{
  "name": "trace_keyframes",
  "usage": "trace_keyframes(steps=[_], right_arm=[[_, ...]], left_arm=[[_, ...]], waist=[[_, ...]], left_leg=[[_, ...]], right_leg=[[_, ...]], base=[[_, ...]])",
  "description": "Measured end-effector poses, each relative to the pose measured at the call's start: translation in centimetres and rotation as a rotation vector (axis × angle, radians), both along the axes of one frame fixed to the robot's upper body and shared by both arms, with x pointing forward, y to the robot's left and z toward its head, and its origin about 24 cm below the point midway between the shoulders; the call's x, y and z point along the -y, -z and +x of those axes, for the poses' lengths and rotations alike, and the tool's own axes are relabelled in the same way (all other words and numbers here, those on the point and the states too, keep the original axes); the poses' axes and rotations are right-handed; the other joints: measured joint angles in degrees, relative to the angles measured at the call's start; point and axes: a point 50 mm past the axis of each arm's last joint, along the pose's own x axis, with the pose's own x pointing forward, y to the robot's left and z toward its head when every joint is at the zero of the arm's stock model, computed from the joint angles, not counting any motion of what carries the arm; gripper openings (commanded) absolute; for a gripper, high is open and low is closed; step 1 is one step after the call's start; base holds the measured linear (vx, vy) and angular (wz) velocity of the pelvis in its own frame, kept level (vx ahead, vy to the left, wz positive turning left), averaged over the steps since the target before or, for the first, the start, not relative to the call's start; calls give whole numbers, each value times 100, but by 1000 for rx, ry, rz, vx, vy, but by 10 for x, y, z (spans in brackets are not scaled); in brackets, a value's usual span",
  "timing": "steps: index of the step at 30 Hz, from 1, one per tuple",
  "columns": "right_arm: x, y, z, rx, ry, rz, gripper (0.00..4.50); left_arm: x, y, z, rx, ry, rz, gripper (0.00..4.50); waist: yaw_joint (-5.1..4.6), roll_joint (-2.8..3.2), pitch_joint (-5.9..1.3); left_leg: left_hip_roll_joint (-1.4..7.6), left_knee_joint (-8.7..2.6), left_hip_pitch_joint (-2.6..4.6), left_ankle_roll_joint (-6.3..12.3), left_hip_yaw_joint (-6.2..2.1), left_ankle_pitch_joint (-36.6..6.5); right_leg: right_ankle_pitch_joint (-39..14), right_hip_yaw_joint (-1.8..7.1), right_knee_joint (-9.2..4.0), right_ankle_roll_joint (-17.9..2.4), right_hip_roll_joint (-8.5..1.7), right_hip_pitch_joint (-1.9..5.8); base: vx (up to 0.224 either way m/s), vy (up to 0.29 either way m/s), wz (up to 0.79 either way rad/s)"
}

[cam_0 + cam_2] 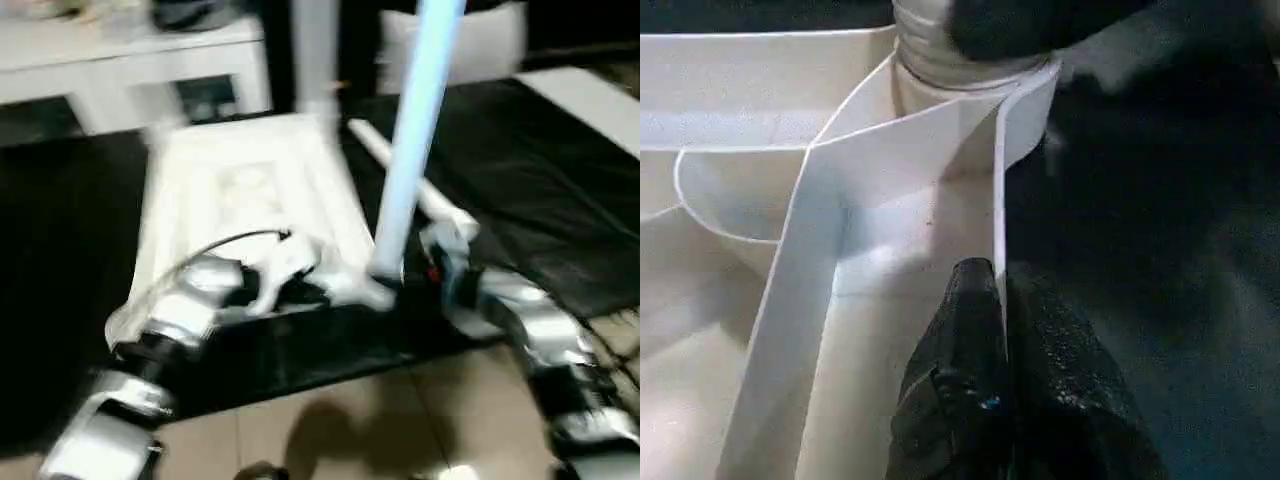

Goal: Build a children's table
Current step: Rotate leg to tighten, then rotate table base

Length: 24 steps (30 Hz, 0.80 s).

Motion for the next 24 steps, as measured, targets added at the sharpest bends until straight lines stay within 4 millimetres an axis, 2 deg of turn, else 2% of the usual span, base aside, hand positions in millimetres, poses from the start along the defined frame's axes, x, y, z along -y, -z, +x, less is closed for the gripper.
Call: trace_keyframes(steps=[4,5,6,9,14,17,21,24], right_arm=[[-7,-2,12,7,168,12,266],[-9,-2,15,10,216,20,301],[-9,-2,17,10,241,27,301],[-11,-4,18,22,284,57,347],[-7,-2,11,38,270,72,377],[1,1,0,47,262,74,413],[0,7,-13,25,223,102,445],[1,0,-19,53,215,136,445]], left_arm=[[17,-1,5,22,-102,-18,0],[21,-2,7,31,-123,-16,0],[24,-3,8,35,-132,-15,0],[28,-3,11,60,-132,1,0],[28,-4,11,78,-116,10,0],[27,-4,15,82,-131,27,0],[26,-5,23,95,-204,47,0],[23,-6,29,96,-264,50,0]], waist=[[-46,-4,1],[-40,-4,1],[-30,-3,0],[-3,1,-2],[45,2,-2],[82,2,-2],[27,4,0],[-17,6,0]], left_leg=[[1,-5,-16,1,0,1],[1,-5,-26,1,0,1],[0,-5,-31,2,0,1],[-1,-6,-41,4,0,0],[0,-10,-43,30,0,14],[0,-10,-42,17,0,8],[0,-10,-43,8,0,4],[-1,-10,-53,10,0,4]], right_leg=[[-1,0,-2,1,3,-18],[-1,-1,-3,1,3,-26],[-1,-1,-4,1,3,-31],[-1,-2,-13,1,2,-35],[-1,-4,-19,1,2,-36],[1,-5,-19,4,2,-35],[8,-3,-18,8,3,-39],[8,-2,-22,8,3,-46]], base=[[0,0,0],[0,0,0],[0,0,0],[0,0,0],[0,0,0],[0,0,0],[0,0,0],[0,0,0]])
